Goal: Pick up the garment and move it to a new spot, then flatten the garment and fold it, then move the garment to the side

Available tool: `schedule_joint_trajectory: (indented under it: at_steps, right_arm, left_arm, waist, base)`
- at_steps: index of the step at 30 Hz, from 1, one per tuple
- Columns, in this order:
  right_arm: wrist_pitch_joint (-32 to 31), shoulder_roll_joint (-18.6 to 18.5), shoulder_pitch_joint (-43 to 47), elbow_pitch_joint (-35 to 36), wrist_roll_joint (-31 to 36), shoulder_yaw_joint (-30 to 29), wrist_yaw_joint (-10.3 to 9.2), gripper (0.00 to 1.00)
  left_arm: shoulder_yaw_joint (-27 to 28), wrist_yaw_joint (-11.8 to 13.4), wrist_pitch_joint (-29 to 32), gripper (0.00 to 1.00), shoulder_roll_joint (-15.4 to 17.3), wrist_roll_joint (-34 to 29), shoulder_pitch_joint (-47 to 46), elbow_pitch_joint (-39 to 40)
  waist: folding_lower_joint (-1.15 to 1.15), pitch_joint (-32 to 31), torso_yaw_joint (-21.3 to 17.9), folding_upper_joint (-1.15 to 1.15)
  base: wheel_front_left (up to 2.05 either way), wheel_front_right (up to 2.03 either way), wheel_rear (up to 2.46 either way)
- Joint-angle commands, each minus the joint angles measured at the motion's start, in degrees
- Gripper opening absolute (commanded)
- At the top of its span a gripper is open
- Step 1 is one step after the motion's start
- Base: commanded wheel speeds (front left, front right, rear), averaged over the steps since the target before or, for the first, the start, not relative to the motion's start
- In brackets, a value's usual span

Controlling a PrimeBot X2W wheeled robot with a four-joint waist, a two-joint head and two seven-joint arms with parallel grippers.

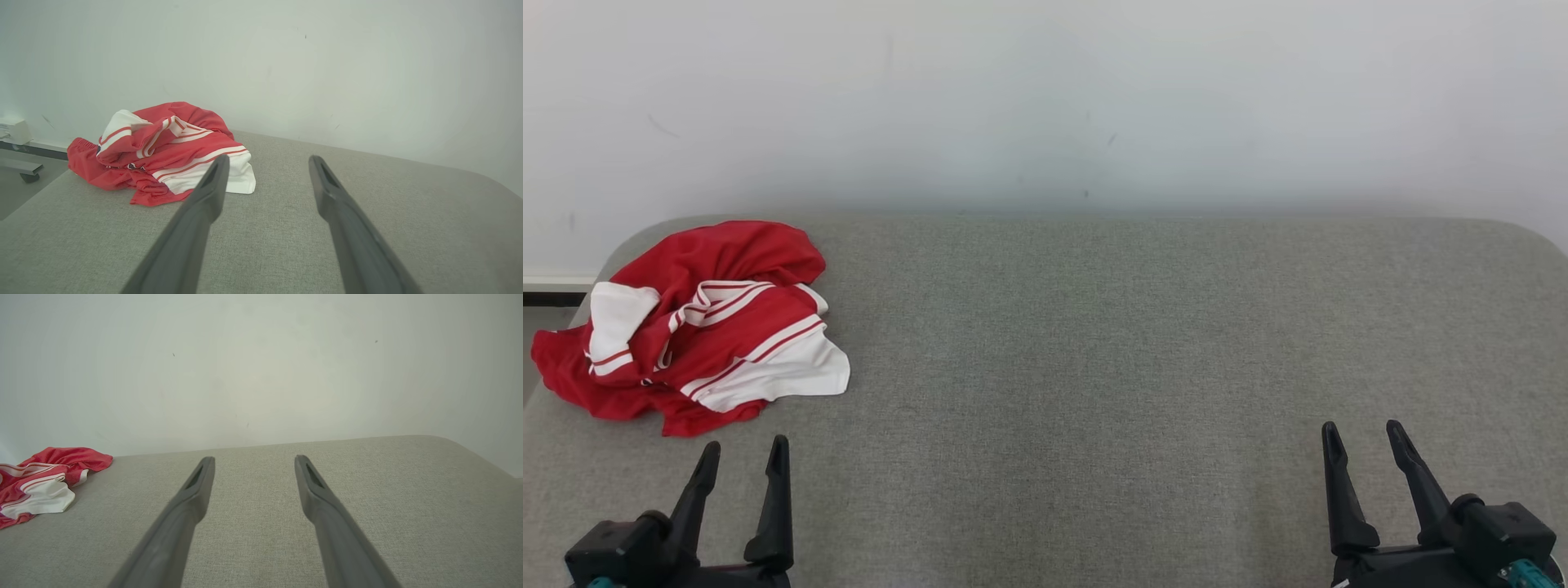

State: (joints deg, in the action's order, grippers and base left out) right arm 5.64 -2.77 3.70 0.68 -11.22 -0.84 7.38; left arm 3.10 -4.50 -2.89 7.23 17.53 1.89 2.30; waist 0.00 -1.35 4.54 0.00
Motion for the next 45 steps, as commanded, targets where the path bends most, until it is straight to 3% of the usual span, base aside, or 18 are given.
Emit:
schedule_joint_trajectory:
  at_steps: [1, 21, 45]
  right_arm:
    - [0.4, -0.2, 0.4, 0.4, 1.0, -0.1, 0.18, 1.00]
    - [0.5, -0.2, 1.5, 1.1, 8.0, -0.7, 0.20, 1.00]
    - [1.0, -0.2, 1.1, -0.5, 2.5, -0.6, 0.20, 1.00]
  left_arm:
    - [0.1, 0.3, 0.4, 1.00, 0.5, -1.0, 0.7, 0.7]
    - [1.1, 4.4, 3.0, 1.00, 2.0, -9.2, 1.7, 3.2]
    - [0.5, 5.2, 2.2, 1.00, 2.4, -7.6, 1.8, 2.5]
  waist:
    - [0.00, 0.0, 0.1, 0.00]
    - [0.00, 0.2, 0.9, 0.00]
    - [0.00, 0.1, 1.0, 0.00]
  base:
    - [0.00, 0.00, 0.00]
    - [0.00, 0.00, 0.00]
    - [0.00, 0.00, 0.00]
